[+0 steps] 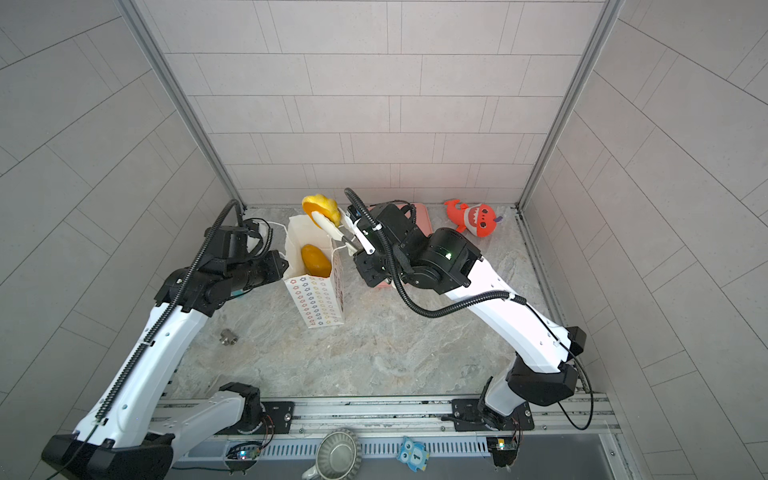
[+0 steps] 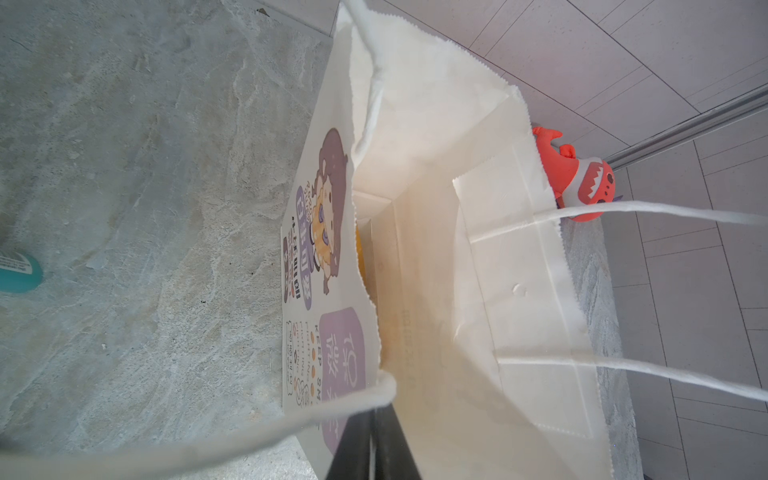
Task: Place the fake bread into the paper bag
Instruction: 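Carry the oval bun with the right gripper over the paper bag opening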
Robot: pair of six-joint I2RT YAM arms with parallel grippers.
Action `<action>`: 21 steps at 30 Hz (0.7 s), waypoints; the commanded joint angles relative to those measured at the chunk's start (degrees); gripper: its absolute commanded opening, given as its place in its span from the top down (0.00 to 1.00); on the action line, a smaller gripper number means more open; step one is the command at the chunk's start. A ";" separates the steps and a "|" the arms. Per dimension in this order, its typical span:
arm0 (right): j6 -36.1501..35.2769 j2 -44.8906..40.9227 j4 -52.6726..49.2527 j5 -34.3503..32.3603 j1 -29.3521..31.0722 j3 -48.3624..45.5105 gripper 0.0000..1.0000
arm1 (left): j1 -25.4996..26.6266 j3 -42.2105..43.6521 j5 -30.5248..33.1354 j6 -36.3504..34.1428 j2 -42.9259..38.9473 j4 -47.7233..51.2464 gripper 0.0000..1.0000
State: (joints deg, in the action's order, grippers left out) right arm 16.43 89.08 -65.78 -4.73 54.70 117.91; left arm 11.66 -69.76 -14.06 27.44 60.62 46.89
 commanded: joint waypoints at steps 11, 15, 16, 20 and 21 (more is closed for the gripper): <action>-0.82 3.94 -2.01 -4.13 1.88 2.56 0.61 | 0.12 0.37 0.31 0.07 -1.21 -0.24 0.89; -1.13 5.33 -2.75 -4.46 2.44 3.38 0.61 | 0.12 0.31 0.27 0.07 -1.13 -0.23 0.89; -1.18 5.63 -2.93 -4.50 2.52 3.70 0.61 | 0.14 0.28 0.27 0.07 -1.13 -0.22 0.89; -1.46 6.87 -3.63 -4.95 2.88 4.82 0.61 | 0.12 0.41 0.27 0.07 -1.12 -0.29 0.89; -1.48 7.08 -3.70 -4.95 2.95 5.00 0.61 | 0.12 0.41 0.23 0.07 -1.16 -0.27 0.89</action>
State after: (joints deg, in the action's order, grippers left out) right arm 15.51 96.23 -69.38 -7.81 57.19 120.70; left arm 11.66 -69.76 -14.06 27.46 60.42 46.89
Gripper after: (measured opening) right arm 0.393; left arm 0.107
